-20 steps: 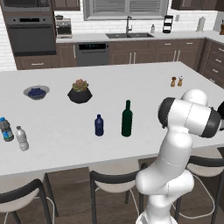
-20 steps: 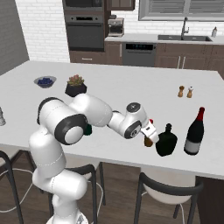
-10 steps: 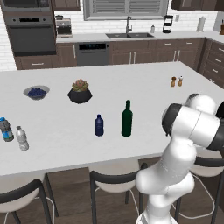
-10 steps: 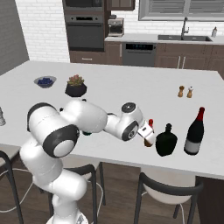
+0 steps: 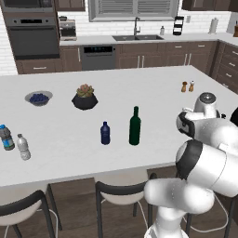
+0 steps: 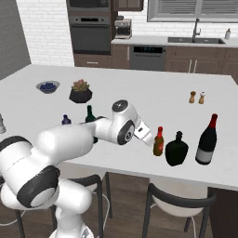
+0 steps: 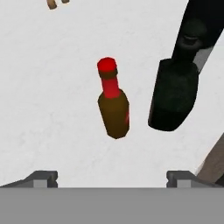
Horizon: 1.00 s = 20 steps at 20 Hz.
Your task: Move the plastic bottles in the middle to the plastics group, and the glass bottles in the middle to the glass group.
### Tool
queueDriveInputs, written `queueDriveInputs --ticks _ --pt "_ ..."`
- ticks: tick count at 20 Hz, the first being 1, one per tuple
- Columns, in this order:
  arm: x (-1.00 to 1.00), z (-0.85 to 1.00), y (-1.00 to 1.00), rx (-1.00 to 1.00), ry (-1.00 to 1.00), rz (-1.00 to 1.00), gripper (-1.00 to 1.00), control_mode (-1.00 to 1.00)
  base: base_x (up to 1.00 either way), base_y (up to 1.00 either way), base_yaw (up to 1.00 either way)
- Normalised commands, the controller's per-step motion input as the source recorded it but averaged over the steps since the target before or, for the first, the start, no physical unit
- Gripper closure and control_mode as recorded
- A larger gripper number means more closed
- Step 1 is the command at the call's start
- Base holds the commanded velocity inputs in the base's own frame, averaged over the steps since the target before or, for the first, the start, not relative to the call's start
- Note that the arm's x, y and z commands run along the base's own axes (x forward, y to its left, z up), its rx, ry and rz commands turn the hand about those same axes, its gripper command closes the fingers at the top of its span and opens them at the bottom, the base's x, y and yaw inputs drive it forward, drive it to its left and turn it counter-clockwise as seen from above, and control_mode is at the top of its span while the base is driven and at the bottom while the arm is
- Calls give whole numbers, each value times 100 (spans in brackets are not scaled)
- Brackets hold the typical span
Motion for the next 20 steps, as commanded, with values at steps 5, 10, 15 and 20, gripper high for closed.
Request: queueDriveInputs --ticks 5,10,15,20 --pt "-35 77 45 -2 14 27 -100 -100 0 0 0" --pt "-23 44 61 0 25 40 -100 -100 0 0 0" --pt "-40 6 41 6 -6 26 -100 -100 0 0 0" --pt "-15 23 67 1 -11 10 -100 -100 0 0 0"
